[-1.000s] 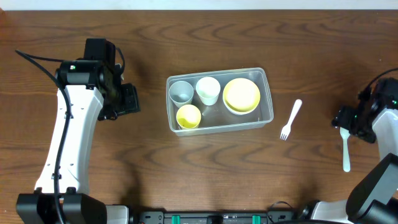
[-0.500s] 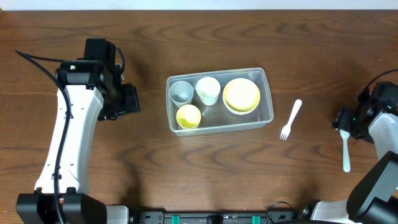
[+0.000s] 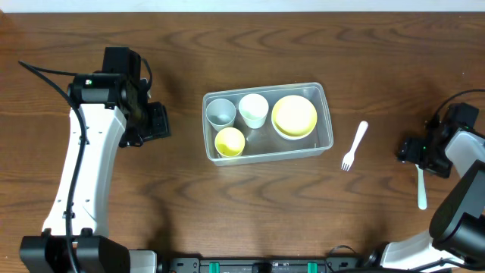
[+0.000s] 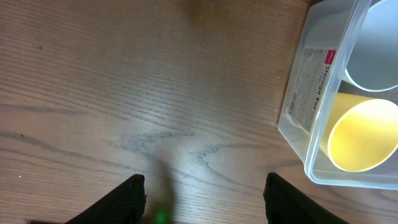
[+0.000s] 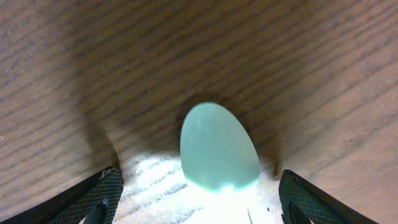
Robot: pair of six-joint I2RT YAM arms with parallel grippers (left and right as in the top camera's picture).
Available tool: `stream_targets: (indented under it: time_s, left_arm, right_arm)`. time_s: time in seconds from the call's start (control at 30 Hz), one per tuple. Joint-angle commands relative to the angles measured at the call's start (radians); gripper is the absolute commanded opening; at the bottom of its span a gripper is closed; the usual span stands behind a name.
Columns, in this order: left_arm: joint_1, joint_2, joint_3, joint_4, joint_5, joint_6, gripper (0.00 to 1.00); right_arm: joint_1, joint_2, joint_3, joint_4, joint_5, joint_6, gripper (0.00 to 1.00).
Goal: Pack container
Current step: 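Lower right gripper onto the light-blue spoon and grasp it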
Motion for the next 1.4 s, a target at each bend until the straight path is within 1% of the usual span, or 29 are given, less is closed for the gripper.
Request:
stream_targets:
  time_s: [0.0,0.13,0.27,0.37,0.5,0.63,0.67,0.73,0.8,1.13,1.3,1.37]
  left_arm:
    - [0.002,-0.014,-0.002,-0.007,0.003,0.002,0.62]
    - [0.002,-0.014,-0.002,-0.008,0.003,0.002,0.62]
    - [0.002,-0.014,-0.002,-0.011,0.003,0.002,0.62]
    - [0.002,-0.014,-0.002,-0.011,0.003,0.002,0.62]
    - [0.002,-0.014,-0.002,-0.014,0.003,0.003,0.62]
    - [0.002,-0.014,-0.002,-0.014,0.003,0.003,0.62]
    - [0.002,-0.014,-0.002,-0.014,0.003,0.003,0.62]
    - [0.002,-0.014,-0.002,-0.014,0.003,0.003,0.62]
    - [0.002,-0.014,-0.002,-0.014,0.003,0.003,0.62]
    - [0.002,-0.014,-0.002,-0.014,0.003,0.003,0.62]
    - [0.002,-0.014,-0.002,-0.014,0.003,0.003,0.62]
    - [0.002,-0.014,-0.002,-0.014,0.003,0.003,0.62]
  right_arm:
    - [-0.013,0.061,-0.013,0.002,0.022,-0.013,0.82]
    - [-0.013,0.066,-0.013,0.002,0.022,-0.013,0.73]
    - [-0.013,0.066,-0.013,-0.001,0.022,-0.013,0.60]
    - [-0.013,0.066,-0.013,-0.002,0.022,-0.013,0.53]
    - [-0.013,0.066,-0.013,-0.003,0.022,-0.013,0.47]
    - [-0.013,0.066,-0.013,-0.003,0.022,-0.013,0.45]
    - [-0.013,0.066,-0.013,-0.003,0.022,-0.013,0.43]
    - [-0.013,0.066,-0.013,-0.003,0.022,-0.012,0.37]
    - [-0.013,0.066,-0.013,-0.003,0.022,-0.013,0.34]
    - [-0.013,0.066,-0.013,-0.001,0.018,-0.012,0.30]
    - [-0.013,0.066,-0.013,0.006,0.017,0.028,0.29]
    - [-0.013,0.066,-0.008,0.007,0.017,0.056,0.17]
